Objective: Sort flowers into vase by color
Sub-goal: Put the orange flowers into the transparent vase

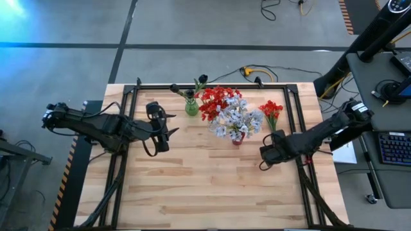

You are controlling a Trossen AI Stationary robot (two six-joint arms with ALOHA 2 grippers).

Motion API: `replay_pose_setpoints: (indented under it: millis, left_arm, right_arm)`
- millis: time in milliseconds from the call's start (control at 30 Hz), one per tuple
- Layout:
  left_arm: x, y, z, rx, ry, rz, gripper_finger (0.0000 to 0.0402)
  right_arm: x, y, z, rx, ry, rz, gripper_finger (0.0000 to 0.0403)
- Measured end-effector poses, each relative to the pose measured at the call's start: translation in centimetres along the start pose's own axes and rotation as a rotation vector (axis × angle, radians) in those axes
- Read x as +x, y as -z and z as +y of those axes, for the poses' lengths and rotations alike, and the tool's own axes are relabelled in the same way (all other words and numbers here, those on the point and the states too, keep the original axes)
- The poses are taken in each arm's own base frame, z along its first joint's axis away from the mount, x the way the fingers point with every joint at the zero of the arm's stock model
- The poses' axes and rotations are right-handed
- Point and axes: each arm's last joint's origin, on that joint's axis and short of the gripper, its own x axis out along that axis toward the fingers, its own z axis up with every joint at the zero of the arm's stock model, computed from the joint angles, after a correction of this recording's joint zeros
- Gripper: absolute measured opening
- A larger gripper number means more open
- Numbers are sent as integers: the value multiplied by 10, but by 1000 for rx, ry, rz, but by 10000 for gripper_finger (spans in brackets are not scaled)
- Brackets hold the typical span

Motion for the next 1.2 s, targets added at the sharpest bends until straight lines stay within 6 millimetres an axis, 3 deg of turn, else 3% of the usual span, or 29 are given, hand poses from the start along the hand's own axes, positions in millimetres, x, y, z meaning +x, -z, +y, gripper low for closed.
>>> replay_pose_setpoints:
  millis: [400, 867, 1000, 1200]
  left_arm:
    - [0, 0, 0, 42, -1, -3, 220]
    - [0, -2, 0, 44, -3, -16, 220]
    - [0, -3, 0, 51, -5, -25, 220]
    - [0, -3, 1, 51, -5, -26, 220]
  right_arm:
    - [13, -15, 0, -17, 26, 33, 183]
    - [39, -15, -5, -9, 3, 62, 179]
    - [43, -14, -6, -10, -16, 62, 154]
    - [44, -14, -5, -21, -34, 62, 75]
